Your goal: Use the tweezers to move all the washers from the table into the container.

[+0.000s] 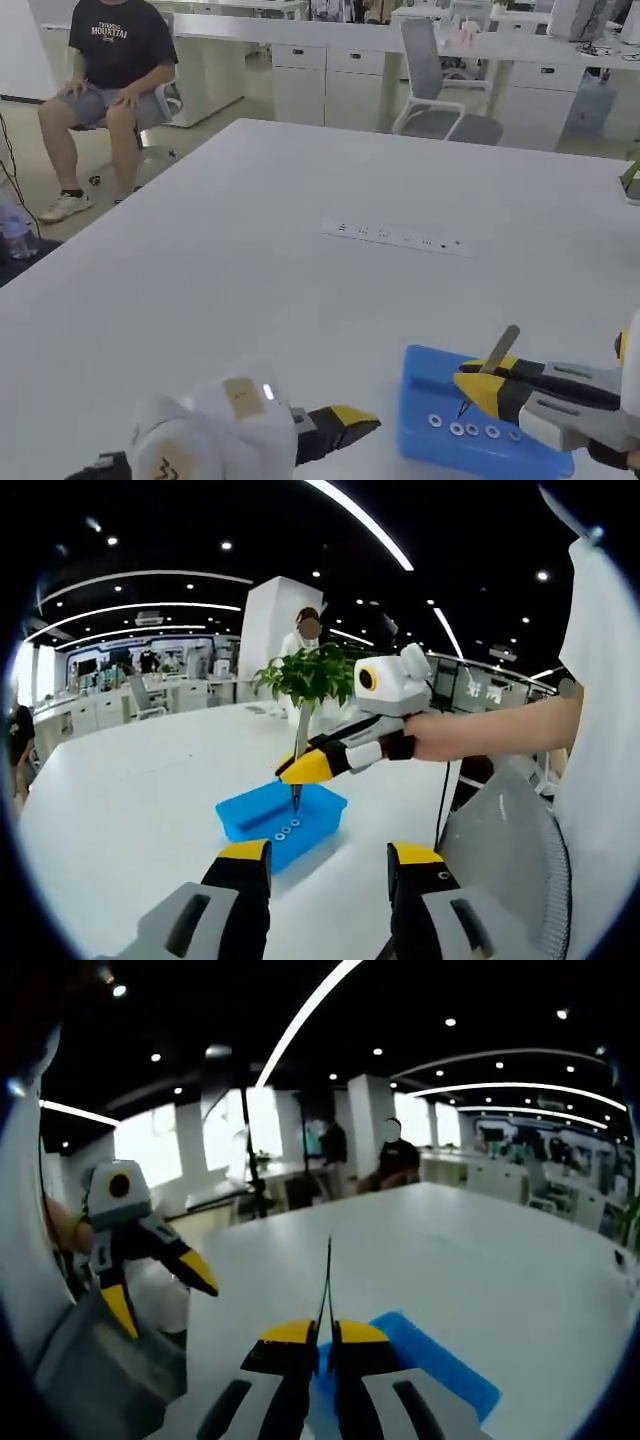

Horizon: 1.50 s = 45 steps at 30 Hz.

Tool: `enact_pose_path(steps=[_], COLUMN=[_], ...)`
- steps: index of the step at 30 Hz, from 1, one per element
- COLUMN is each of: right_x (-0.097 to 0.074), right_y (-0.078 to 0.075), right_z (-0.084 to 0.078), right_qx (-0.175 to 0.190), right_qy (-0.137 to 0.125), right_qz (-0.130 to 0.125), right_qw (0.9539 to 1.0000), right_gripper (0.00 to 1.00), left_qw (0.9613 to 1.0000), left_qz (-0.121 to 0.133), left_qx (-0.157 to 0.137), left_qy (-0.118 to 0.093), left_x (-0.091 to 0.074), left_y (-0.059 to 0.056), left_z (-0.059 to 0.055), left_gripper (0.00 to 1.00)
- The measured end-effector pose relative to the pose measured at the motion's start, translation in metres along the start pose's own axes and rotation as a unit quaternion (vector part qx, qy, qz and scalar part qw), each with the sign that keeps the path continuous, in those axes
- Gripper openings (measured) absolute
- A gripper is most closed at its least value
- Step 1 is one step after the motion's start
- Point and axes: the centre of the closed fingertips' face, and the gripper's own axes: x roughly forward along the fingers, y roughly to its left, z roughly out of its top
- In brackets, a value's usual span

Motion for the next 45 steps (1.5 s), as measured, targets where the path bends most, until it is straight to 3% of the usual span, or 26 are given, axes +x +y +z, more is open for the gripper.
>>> enact_pose_path(steps=[6, 9, 14, 18, 22, 27, 36, 38, 42, 45], right_x=[-0.002, -0.002, -0.007, -0.01, -0.016, -0.02, -0.022, -0.022, -0.023, -0.025], right_y=[0.024, 0.033, 0.06, 0.074, 0.086, 0.097, 0.103, 0.103, 0.099, 0.093], right_z=[-0.008, -0.015, -0.037, -0.045, -0.053, -0.062, -0.078, -0.081, -0.087, -0.095], right_qx=[-0.001, -0.002, -0.012, -0.023, -0.038, -0.064, -0.12, -0.126, -0.134, -0.158], right_qy=[0.014, 0.027, 0.071, 0.082, 0.096, 0.119, 0.163, 0.168, 0.178, 0.196], right_qz=[0.054, 0.071, 0.134, 0.157, 0.181, 0.209, 0.222, 0.221, 0.208, 0.197], right_qw=[0.9985, 0.9971, 0.9884, 0.9839, 0.9781, 0.9685, 0.9539, 0.9526, 0.9523, 0.9476], right_gripper=[0.04, 0.04, 0.04, 0.04, 0.04, 0.04, 0.04, 0.04, 0.04, 0.04], left_qw=[0.9995, 0.9988, 0.9978, 0.9957, 0.994, 0.9908, 0.9853, 0.9837, 0.9793, 0.9767], left_qz=[-0.032, -0.048, -0.066, -0.092, -0.109, -0.134, -0.163, -0.169, -0.164, -0.168], left_qx=[0.006, -0.007, -0.004, -0.012, 0.0, 0.002, 0.021, 0.027, 0.081, 0.089], left_qy=[0.001, -0.009, -0.004, 0.001, 0.009, 0.018, 0.046, 0.055, 0.087, 0.099], left_x=[0.0, 0.002, 0.005, 0.008, 0.011, 0.017, 0.028, 0.031, 0.032, 0.035], left_y=[-0.002, -0.006, -0.01, -0.016, -0.022, -0.03, -0.042, -0.044, -0.043, -0.046], left_z=[0.009, 0.017, 0.018, 0.019, 0.019, 0.02, 0.014, 0.012, 0.0, -0.004], left_gripper=[0.41, 0.38, 0.32, 0.23, 0.14, 0.11, 0.09, 0.06, 0.0, 0.0])
